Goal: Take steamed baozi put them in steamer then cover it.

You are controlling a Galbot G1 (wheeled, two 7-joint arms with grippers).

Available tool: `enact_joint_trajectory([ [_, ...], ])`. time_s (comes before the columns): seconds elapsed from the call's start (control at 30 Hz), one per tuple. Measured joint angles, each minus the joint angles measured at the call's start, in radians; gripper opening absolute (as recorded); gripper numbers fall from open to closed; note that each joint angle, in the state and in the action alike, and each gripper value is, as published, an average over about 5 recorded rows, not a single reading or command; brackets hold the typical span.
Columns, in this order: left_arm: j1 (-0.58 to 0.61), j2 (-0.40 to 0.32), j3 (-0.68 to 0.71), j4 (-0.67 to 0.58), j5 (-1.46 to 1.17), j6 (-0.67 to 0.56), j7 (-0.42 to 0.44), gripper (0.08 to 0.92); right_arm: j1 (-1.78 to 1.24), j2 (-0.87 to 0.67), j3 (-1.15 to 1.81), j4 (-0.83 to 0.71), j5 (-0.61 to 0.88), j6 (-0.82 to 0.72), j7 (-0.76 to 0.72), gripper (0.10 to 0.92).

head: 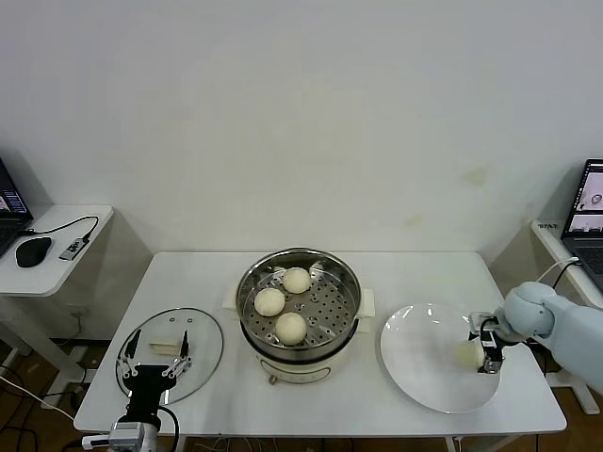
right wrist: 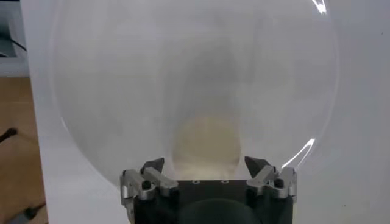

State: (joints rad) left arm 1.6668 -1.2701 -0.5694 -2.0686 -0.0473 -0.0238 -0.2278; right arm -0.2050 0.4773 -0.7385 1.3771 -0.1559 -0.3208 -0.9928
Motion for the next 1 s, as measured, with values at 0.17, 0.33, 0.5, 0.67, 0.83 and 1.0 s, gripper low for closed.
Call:
enact_joint_trajectory([
  [0.17, 0.001, -0.002, 0.001, -0.003, 0.002, 0.0, 0.0, 0.823, -0.009, 0.011, 0.011, -0.005, -0.002, -0.003, 0.003, 0.666],
  [0.33, 0.003, -0.001, 0.001, -0.009, 0.002, 0.0, 0.0, 0.823, -0.008, 0.017, 0.017, -0.004, 0.002, -0.005, 0.004, 0.596],
  [0.5, 0.003, 0.0, 0.0, -0.013, 0.002, 0.0, 0.0, 0.823, 0.021, 0.011, 0.002, 0.008, 0.021, -0.013, -0.003, 0.578],
  [0.67, -0.002, 0.001, 0.004, -0.012, 0.003, 0.002, 0.0, 0.823, 0.106, 0.001, -0.039, 0.041, 0.071, -0.032, -0.01, 0.577],
  [0.83, -0.006, 0.003, 0.011, -0.01, 0.002, 0.003, 0.0, 0.823, 0.263, 0.004, -0.118, 0.091, 0.162, -0.069, -0.01, 0.579],
  [1.0, -0.007, 0.007, 0.012, -0.009, 0.0, 0.003, 0.0, 0.823, 0.478, 0.041, -0.241, 0.143, 0.284, -0.121, 0.003, 0.588],
])
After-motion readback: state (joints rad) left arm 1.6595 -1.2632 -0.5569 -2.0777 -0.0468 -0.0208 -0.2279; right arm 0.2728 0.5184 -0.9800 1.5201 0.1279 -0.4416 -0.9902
